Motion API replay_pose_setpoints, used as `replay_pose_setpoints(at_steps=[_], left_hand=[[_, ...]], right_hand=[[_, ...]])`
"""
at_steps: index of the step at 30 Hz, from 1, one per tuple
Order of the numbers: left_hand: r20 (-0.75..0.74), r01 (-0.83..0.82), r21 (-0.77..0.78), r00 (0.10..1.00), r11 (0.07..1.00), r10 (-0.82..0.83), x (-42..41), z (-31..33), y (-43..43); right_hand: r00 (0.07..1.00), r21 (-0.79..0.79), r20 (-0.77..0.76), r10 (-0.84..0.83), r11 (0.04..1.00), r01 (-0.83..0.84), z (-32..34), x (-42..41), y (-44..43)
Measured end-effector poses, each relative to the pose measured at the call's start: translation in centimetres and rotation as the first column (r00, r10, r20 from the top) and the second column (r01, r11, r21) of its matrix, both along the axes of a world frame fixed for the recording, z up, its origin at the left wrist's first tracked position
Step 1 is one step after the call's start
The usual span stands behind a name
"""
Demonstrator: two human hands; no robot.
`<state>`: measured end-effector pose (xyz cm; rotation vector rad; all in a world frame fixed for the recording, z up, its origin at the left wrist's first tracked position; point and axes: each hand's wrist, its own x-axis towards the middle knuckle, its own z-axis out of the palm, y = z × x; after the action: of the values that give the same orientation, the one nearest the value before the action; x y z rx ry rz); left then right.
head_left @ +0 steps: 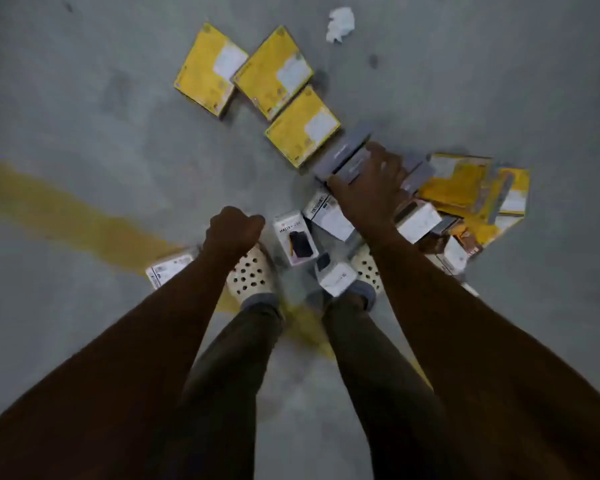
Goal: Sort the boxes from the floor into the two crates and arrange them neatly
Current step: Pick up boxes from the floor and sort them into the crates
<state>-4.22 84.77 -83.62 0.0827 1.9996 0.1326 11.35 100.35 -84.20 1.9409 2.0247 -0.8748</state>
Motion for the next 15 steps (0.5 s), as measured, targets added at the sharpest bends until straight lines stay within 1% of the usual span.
replay_pose_setpoints(at_steps=[3,7,10,12,15], left_hand=[[0.030,-0.029,-0.024,0.999,0.999,0.030,2.8,-5.3,0.6],[0.076,-0.023,-0.023,0.997,0.999,0.025,8.1,-10.3,1.6],[-0.016,-0.056,-0.027,0.998,0.998,0.056,10.6,-12.0,2.2],[-0.058,-0.123,-0.021,0.991,0.992,0.122,11.2,-12.3,2.4],[-0.096,-0.177,-0.012,0.980,0.984,0.175,11.0,-11.6,2.3]], right_hand=[[0.983,0.103,0.043,0.178,0.978,-0.182,-4.8,-0.2,0.5],[0.924,0.100,0.159,0.347,0.926,-0.365,-8.4,-0.6,2.4],[0.904,0.149,0.175,0.391,0.897,-0.417,-9.3,-0.9,3.9],[0.898,0.162,0.149,0.413,0.886,-0.434,-9.6,-1.0,4.6],[0.841,0.164,0.168,0.514,0.827,-0.538,-9.6,-1.3,5.3]])
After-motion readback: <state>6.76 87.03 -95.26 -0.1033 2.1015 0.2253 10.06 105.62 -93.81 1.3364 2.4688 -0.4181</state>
